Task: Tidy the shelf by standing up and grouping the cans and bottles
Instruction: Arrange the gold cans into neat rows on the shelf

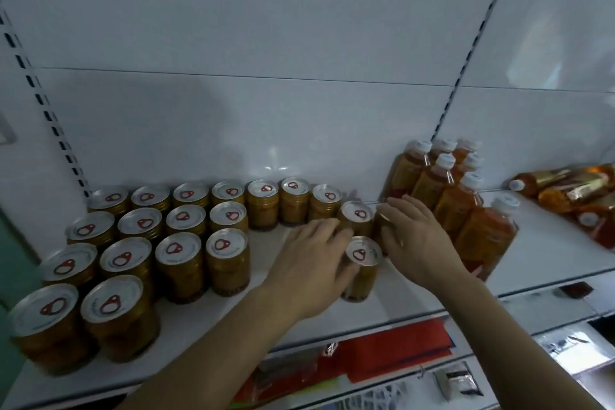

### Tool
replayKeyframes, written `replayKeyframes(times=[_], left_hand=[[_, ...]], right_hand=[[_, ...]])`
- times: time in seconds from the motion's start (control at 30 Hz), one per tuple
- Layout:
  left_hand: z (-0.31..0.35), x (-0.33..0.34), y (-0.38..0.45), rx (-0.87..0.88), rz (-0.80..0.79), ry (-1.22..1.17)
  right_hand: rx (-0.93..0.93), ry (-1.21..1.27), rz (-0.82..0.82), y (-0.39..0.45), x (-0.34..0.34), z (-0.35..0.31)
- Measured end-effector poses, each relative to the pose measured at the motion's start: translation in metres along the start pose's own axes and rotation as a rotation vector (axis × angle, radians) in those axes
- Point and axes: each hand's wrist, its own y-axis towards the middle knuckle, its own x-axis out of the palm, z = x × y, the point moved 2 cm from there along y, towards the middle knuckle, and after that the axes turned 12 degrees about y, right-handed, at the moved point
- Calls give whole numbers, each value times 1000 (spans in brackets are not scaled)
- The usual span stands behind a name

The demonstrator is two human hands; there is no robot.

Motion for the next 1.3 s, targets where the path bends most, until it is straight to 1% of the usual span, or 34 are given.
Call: replayKeyframes(times=[0.13,0.23,0.37,0.43,0.53,0.57,0.67,0.8,0.9,1.1,1.3], left_hand=[[25,24,8,51,-75,6],[26,33,7,7,-19,48],[16,24,-8,-74,26,88],[6,20,-24,-113,67,125],[-15,16,-53,-176,139,171],[-22,14,-62,-197,149,186],[-40,7,-88,-248,140,226],[-55,-8,-118,-269,110,261],[-62,-16,-136,-259,124,276],[-84,-25,-166,-285,119,293],[-98,-26,-175,-253,130,281]], right_hand=[[-103,-40,-130,15,9,18],[-145,-8,-184,25,23,22],[-180,95,-186,31,33,20],[-193,140,-156,26,30,13],[-253,227,-87,9,26,-9],[-247,267,-79,3,26,-18],[-218,387,-85,-14,33,-41],[-247,438,-128,-29,40,-73],[-269,483,-153,-36,44,-98],[-313,507,-142,-40,61,-148],[-313,458,-71,-48,80,-177]])
